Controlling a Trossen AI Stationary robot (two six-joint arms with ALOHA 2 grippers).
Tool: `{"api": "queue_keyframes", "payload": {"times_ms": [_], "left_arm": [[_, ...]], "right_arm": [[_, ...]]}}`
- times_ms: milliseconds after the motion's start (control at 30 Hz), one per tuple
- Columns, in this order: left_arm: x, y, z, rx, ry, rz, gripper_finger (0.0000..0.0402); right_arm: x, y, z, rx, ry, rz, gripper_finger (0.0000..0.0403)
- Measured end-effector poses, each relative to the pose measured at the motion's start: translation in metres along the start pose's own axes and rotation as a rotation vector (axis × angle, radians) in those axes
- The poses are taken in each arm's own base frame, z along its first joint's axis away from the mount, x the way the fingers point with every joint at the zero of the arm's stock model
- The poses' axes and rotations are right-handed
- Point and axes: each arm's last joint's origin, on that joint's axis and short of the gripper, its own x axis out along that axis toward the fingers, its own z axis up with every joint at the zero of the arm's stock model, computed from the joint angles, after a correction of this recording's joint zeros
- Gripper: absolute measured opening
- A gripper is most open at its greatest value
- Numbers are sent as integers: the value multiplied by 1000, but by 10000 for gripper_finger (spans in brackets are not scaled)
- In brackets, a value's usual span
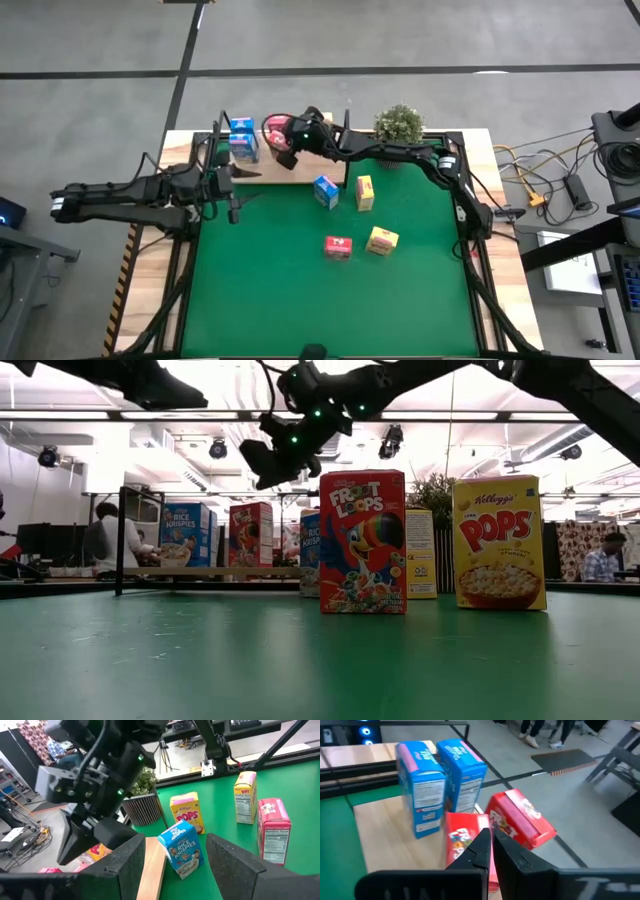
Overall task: Stack cereal on shelf
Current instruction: Put the top red cereal box aligned with the other red cereal box on the shelf
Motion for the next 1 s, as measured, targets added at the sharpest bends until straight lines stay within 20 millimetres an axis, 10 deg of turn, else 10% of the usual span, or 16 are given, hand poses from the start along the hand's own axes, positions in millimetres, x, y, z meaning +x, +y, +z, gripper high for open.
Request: {"api": "queue_keyframes", "payload": {"times_ms": [367, 1000], "left_arm": [[-6, 1, -1, -8, -1, 1, 192], [-5, 1, -1, -7, 2, 0, 192]], "right_arm": [[-17, 2, -7, -19, 165, 200, 9], [9, -33, -26, 37, 152, 90, 9]]}}
